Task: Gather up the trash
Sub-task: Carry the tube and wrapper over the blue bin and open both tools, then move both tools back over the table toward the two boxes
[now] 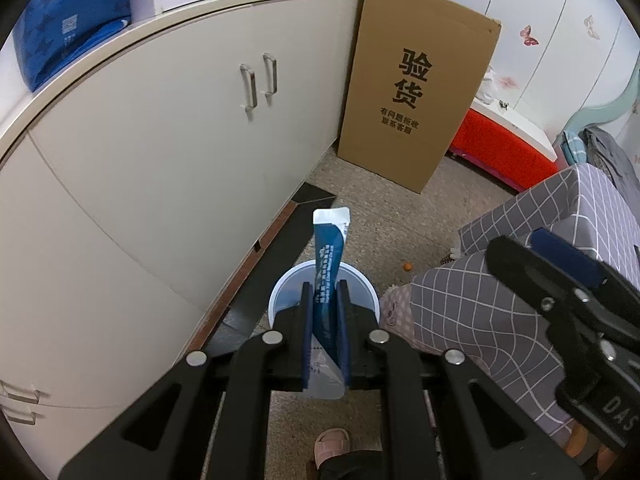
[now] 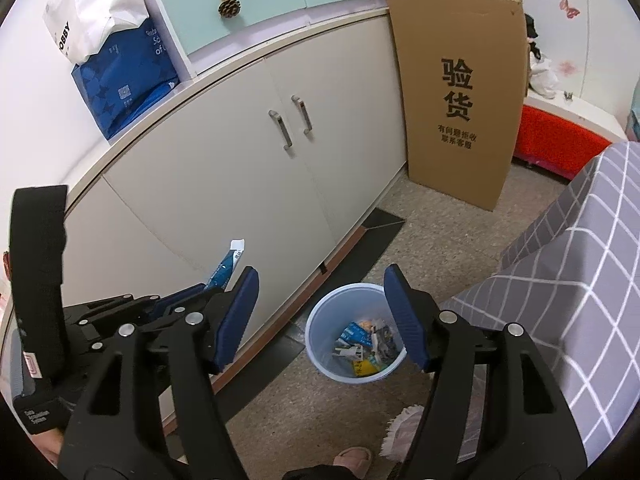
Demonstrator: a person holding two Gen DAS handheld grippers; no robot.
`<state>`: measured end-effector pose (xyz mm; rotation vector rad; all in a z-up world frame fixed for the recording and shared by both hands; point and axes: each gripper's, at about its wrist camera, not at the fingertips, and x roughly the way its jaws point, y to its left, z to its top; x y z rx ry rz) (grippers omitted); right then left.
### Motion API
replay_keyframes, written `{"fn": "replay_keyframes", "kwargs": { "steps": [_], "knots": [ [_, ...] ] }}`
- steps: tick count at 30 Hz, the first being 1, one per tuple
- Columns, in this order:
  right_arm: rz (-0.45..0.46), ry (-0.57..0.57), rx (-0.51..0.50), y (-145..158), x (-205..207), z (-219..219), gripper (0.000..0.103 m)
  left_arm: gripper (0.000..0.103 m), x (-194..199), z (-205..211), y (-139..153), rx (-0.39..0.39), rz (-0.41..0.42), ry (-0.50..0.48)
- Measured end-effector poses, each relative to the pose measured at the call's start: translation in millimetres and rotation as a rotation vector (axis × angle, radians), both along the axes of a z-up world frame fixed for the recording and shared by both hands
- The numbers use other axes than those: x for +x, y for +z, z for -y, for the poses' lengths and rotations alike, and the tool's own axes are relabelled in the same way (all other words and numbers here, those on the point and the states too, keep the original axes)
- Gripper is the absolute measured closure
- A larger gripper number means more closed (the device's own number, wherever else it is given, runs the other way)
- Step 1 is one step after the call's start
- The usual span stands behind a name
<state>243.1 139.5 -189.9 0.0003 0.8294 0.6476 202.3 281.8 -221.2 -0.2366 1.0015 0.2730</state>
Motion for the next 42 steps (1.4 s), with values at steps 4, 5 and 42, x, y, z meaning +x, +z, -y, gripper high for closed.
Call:
{"fn": "replay_keyframes", "kwargs": {
  "steps": [4, 5, 42],
  "knots": [
    [0.058, -0.043, 0.006, 10, 0, 11, 0.037, 0.092, 12, 9, -1, 0.006, -0.007, -0.020],
    [0.082, -0.054, 0.008, 14, 0, 15, 0.036, 0.092, 17, 11, -1, 0.007, -0.006, -0.030],
    [0.108, -0.231, 0.134, 49, -5, 113, 0.031, 0.024, 14, 57, 51, 0.004, 0.090, -0.001]
  ]
}}
